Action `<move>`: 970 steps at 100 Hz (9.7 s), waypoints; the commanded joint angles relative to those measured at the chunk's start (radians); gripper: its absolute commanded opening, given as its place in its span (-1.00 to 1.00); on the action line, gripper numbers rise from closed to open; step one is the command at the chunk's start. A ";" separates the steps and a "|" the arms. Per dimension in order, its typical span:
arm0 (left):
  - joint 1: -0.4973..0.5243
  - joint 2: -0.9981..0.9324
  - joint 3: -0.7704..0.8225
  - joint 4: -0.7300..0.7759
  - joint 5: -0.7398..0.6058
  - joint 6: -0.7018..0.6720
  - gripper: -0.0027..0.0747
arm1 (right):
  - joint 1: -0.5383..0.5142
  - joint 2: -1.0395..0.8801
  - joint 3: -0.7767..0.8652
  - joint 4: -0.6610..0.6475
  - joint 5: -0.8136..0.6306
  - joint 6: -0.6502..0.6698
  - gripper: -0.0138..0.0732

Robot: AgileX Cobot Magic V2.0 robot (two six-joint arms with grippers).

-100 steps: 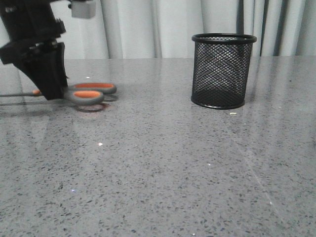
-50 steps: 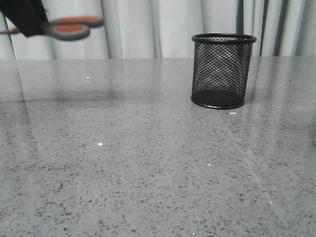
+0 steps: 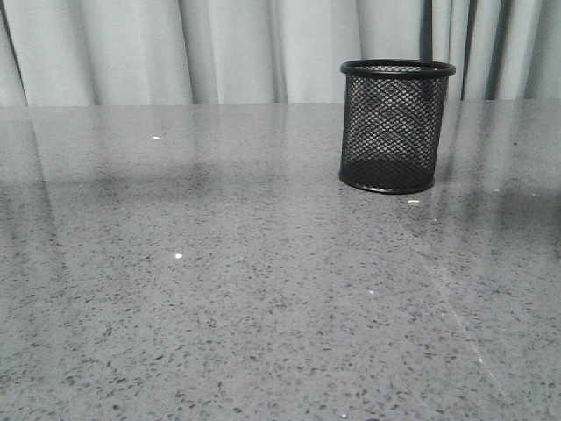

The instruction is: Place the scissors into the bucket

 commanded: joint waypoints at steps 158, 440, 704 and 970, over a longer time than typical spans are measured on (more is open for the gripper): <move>-0.413 0.052 -0.211 -0.031 -0.075 -0.090 -0.92 | 0.131 0.117 -0.062 0.241 0.029 -0.129 -0.37; 0.034 -0.111 -0.314 -0.058 -0.003 -0.509 0.31 | 0.201 0.444 -0.733 -0.973 0.353 0.536 -0.78; 0.062 -0.857 0.912 -0.122 -1.097 -0.657 -0.98 | 0.217 -0.643 0.412 -1.022 -0.787 0.579 -0.79; 0.277 -1.461 1.651 0.114 -1.159 -1.138 -0.98 | 0.217 -0.876 0.717 -1.019 -0.910 0.579 -0.79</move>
